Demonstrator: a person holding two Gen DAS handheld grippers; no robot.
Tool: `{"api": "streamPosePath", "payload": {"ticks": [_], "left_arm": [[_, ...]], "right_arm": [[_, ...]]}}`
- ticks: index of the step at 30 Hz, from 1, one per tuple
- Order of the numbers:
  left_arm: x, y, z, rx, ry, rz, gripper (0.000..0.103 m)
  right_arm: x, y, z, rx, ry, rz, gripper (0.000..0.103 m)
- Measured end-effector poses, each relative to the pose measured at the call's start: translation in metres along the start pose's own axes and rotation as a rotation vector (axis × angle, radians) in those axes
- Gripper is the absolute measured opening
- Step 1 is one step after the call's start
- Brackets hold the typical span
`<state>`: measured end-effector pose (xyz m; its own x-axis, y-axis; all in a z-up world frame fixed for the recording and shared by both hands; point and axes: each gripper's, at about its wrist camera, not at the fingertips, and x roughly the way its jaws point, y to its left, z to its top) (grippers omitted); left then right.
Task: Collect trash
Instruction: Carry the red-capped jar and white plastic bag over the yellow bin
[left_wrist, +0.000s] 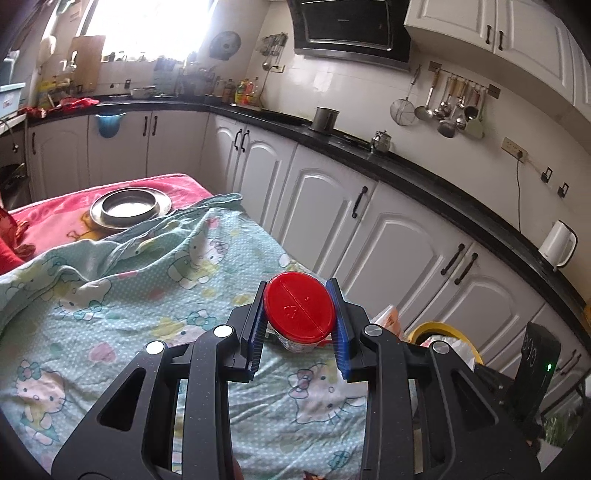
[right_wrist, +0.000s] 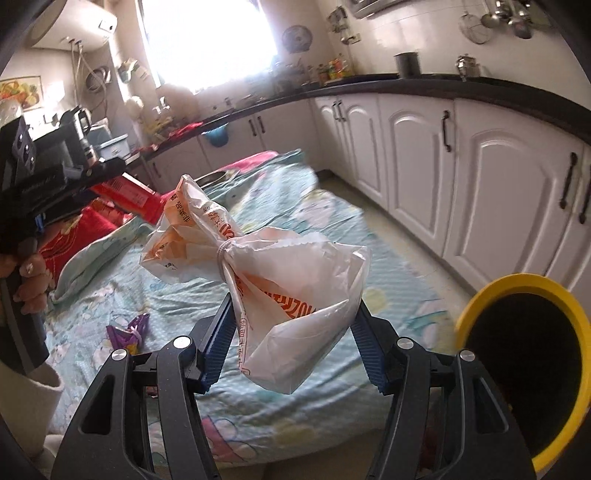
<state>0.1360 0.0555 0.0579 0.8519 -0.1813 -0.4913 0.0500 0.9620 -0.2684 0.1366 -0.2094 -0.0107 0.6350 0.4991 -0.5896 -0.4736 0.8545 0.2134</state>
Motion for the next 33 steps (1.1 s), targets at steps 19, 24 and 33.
{"api": "streamPosePath", "payload": {"ticks": [19,24,33], "left_arm": [[0.01,-0.067,-0.018,0.105,0.035,-0.093,0.024],[0.015,-0.084,-0.022,0.132,0.048,-0.114,0.024],[0.025,-0.114,-0.033,0.182,0.075,-0.156,0.024]], "right_arm": [[-0.064,-0.065,0.0,0.112,-0.112,-0.147,0.058],[-0.076,-0.077,-0.003,0.137,-0.129,-0.174,0.058],[-0.095,-0.098,-0.009,0.178,-0.151,-0.217,0.058]]}}
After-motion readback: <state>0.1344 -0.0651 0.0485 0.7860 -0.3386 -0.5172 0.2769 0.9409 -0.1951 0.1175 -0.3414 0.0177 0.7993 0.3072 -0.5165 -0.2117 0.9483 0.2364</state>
